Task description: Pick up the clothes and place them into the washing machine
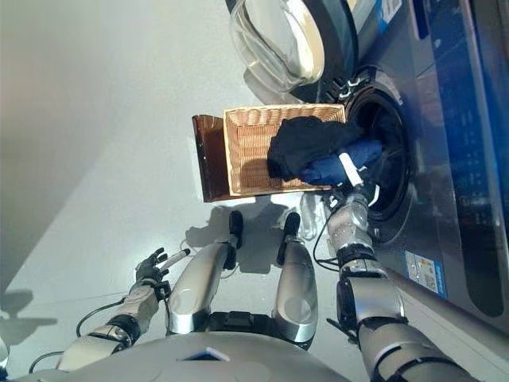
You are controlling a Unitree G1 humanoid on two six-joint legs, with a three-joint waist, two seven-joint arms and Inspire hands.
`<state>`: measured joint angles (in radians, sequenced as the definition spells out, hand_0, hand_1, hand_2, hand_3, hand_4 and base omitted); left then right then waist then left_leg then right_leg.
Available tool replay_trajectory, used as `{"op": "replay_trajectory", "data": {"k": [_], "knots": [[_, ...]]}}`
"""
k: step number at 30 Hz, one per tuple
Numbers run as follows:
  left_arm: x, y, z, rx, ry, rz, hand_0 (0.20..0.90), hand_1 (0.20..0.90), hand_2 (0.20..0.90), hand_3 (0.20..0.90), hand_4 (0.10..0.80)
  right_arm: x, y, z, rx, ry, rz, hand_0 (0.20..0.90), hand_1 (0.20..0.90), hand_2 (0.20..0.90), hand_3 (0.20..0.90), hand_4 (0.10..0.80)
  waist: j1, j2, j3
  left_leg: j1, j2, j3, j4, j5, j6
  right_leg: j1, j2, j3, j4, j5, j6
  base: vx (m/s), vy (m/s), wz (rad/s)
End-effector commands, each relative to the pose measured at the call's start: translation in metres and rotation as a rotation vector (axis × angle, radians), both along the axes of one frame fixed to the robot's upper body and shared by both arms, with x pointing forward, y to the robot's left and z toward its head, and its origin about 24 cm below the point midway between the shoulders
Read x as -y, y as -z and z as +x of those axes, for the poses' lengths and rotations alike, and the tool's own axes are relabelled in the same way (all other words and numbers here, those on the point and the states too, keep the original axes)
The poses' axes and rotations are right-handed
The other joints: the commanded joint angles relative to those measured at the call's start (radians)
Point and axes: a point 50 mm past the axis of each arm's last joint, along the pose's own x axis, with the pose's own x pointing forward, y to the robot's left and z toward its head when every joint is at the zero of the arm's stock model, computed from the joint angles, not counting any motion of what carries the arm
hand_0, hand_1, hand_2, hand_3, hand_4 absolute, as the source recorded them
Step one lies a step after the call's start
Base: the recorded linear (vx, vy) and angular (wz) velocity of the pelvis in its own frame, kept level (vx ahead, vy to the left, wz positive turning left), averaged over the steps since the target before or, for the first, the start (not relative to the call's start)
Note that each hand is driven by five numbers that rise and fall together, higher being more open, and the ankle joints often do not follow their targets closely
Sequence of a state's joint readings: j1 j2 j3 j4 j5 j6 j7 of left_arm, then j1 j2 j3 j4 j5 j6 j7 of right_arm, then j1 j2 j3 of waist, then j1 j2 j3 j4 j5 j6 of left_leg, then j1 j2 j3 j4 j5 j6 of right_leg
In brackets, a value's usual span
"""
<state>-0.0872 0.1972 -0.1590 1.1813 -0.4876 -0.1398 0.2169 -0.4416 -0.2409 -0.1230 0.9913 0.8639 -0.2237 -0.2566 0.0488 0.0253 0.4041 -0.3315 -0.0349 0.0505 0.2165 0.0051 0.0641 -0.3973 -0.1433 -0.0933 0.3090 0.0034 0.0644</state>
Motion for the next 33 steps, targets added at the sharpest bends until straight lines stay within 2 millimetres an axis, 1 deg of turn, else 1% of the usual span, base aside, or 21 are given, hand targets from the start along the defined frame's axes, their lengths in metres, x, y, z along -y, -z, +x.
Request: {"op": "replay_trajectory", "data": {"k": [1, 5, 8, 12, 18, 27, 33], "knots": [[0.002, 0.010, -0.029, -0.067, -0.064, -0.016, 0.900, 0.900, 0.900, 0.900, 0.800, 0.019, -0.016, -0.007, 0.163, 0.093, -0.014, 0.200, 0.200, 0.200, 0.200, 0.300, -0.013, -0.031, -0.061, -0.029, 0.015, -0.020, -0.017, 0.027, -0.068, 0.037, -0.042, 0.040, -0.079, 0.053, 0.037, 0.051, -0.019, -0.03], [0.002, 0.011, -0.031, -0.072, -0.075, -0.025, 0.900, 0.900, 0.900, 0.900, 0.800, 0.026, -0.002, -0.026, 0.171, 0.186, 0.070, 0.200, 0.200, 0.200, 0.200, 0.300, -0.026, -0.030, -0.076, -0.009, 0.017, -0.022, -0.022, 0.021, -0.067, 0.054, -0.043, 0.041, -0.079, 0.045, 0.039, 0.055, -0.012, -0.04], [0.003, 0.012, -0.034, -0.075, -0.080, -0.034, 0.900, 0.900, 0.900, 0.900, 0.800, 0.027, 0.010, -0.040, 0.203, 0.279, 0.174, 0.200, 0.200, 0.200, 0.200, 0.300, -0.033, -0.030, -0.090, 0.004, 0.019, -0.021, -0.022, 0.015, -0.068, 0.068, -0.044, 0.044, -0.082, 0.039, 0.041, 0.052, -0.010, -0.01], [0.005, 0.014, -0.038, -0.086, -0.074, -0.047, 0.900, 0.900, 0.900, 0.900, 0.800, 0.027, 0.022, -0.051, 0.183, 0.315, 0.221, 0.200, 0.200, 0.200, 0.200, 0.300, -0.039, -0.029, -0.103, 0.018, 0.021, -0.021, -0.015, 0.004, -0.067, 0.080, -0.041, 0.050, -0.081, 0.031, 0.041, 0.033, -0.014, -0.02], [0.008, 0.015, -0.041, -0.092, -0.067, -0.054, 0.900, 0.900, 0.900, 0.900, 0.800, 0.026, 0.021, -0.047, 0.197, 0.336, 0.252, 0.200, 0.200, 0.200, 0.200, 0.300, -0.038, -0.020, -0.097, 0.014, 0.019, -0.017, -0.004, 0.000, -0.066, 0.070, -0.038, 0.060, -0.072, 0.033, 0.039, -0.004, -0.005, -0.02], [0.012, 0.016, -0.042, -0.102, -0.043, -0.062, 0.900, 0.900, 0.900, 0.900, 0.800, 0.023, 0.017, -0.035, 0.187, 0.310, 0.259, 0.200, 0.200, 0.200, 0.200, 0.300, -0.029, -0.011, -0.099, -0.003, 0.020, -0.013, 0.005, 0.002, -0.067, 0.057, -0.034, 0.061, -0.059, 0.032, 0.035, -0.007, -0.003, 0.00], [0.012, 0.016, -0.042, -0.103, -0.025, -0.064, 0.900, 0.900, 0.900, 0.900, 0.800, 0.023, 0.004, -0.016, 0.190, 0.260, 0.236, 0.200, 0.200, 0.200, 0.200, 0.300, -0.018, -0.007, -0.088, -0.024, 0.020, -0.011, 0.030, -0.003, -0.069, 0.040, -0.033, 0.064, -0.041, 0.029, 0.031, -0.039, -0.006, -0.03]]}}
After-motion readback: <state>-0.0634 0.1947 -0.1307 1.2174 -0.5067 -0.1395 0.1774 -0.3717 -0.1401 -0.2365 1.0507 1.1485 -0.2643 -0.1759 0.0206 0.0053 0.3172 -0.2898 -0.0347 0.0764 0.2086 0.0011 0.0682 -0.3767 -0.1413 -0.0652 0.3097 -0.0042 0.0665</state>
